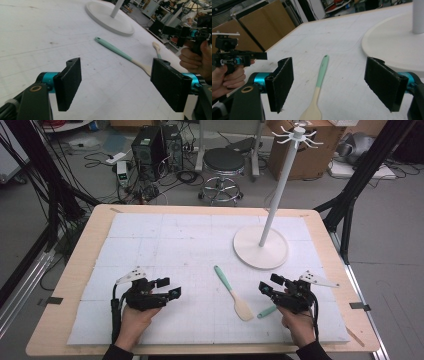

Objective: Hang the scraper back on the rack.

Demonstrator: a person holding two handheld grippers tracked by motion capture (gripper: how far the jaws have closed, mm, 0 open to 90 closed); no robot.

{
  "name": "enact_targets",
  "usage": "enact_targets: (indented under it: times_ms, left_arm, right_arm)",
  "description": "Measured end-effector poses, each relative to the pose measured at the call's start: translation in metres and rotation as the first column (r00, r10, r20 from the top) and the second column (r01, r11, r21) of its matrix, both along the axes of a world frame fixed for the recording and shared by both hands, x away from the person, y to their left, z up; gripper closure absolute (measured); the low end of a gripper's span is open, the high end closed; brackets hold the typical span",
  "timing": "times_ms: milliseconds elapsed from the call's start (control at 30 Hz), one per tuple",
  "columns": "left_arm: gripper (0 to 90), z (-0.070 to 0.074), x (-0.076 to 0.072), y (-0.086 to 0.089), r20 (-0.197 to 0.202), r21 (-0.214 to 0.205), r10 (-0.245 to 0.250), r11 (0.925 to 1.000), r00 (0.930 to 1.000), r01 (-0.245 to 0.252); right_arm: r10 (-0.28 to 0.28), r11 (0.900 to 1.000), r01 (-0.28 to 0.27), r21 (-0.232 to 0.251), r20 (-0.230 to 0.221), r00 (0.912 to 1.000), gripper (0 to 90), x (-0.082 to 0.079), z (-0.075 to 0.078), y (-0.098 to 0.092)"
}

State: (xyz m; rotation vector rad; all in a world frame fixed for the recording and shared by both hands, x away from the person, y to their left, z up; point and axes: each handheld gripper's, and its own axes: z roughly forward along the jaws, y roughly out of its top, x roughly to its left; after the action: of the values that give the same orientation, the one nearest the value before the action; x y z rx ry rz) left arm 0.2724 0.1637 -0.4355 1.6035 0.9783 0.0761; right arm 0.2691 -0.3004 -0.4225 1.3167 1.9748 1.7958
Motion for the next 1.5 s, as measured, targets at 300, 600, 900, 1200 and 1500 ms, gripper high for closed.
enact_targets:
  times_ms: [300, 600, 900, 1200, 1500]
  left_arm:
    - [25.6, -0.004, -0.005, 0.018, 0.039, -0.041, 0.046, 0.9982, 0.9982, -0.045]
    - [25.6, 0.000, -0.005, 0.007, 0.112, -0.018, 0.040, 0.9991, 0.9929, -0.038]
    - [23.4, 0.003, 0.001, -0.001, 0.129, 0.006, 0.071, 0.9973, 0.9890, -0.073]
    - [22.5, 0.003, 0.003, -0.005, 0.128, -0.001, 0.064, 0.9979, 0.9897, -0.064]
    - [22.2, 0.002, 0.001, -0.005, 0.118, -0.001, 0.055, 0.9985, 0.9915, -0.055]
  right_arm:
    - [0.022, 0.9998, -0.022, -0.001, -0.064, 0.9977, 23.2, 0.008, -0.004, 0.011]
    - [0.061, 0.9979, -0.063, -0.014, -0.135, 0.9889, 23.7, 0.016, -0.009, 0.026]
    - [0.135, 0.9865, -0.152, -0.062, -0.217, 0.9667, 26.0, 0.028, -0.011, 0.044]
    - [0.184, 0.9757, -0.209, -0.066, -0.271, 0.9448, 34.9, 0.041, -0.010, 0.066]
    - [0.170, 0.9698, -0.218, -0.109, -0.339, 0.9253, 46.1, 0.055, -0.008, 0.075]
